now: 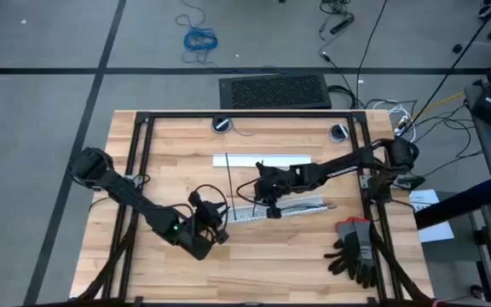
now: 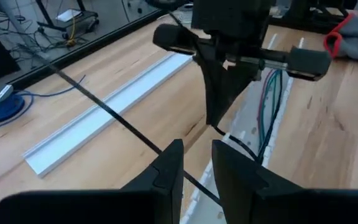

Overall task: Ziptie cables
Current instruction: Put the cable wires on the cable white duct tray

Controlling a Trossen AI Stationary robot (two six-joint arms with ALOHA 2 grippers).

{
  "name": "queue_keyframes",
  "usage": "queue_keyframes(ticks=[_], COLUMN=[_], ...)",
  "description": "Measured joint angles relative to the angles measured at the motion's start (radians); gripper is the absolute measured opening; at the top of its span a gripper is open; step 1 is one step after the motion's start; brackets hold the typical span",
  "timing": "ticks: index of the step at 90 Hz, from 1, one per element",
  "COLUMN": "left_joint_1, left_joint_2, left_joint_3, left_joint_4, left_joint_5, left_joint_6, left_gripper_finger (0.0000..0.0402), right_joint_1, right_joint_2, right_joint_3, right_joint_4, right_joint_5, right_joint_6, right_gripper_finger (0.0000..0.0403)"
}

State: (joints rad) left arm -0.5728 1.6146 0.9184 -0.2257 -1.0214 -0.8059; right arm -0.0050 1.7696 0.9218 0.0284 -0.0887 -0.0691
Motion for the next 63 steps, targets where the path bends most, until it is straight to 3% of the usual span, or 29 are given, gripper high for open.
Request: queue_keyframes(ticks=[47, 63], left_joint_1=[-0.019, -0.019], left_joint_2=[0.0, 0.0], left_joint_3=[0.0, 0.0], left_joint_4=[0.007, 0.008], left_joint_5=[0.0, 0.001], left_joint_6=[-0.001, -0.001], left_gripper_finger=[0.0083, 0.0083], right_joint_1=[-0.001, 0.003], right_joint_2=[0.028, 0.018], right_joint_3=[-0.001, 0.0], right_joint_4=[0.004, 0.005], right_joint_5=[0.037, 0.035], right_joint_6=[-0.015, -0.027], right_gripper_finger=[0.0001, 0.0037])
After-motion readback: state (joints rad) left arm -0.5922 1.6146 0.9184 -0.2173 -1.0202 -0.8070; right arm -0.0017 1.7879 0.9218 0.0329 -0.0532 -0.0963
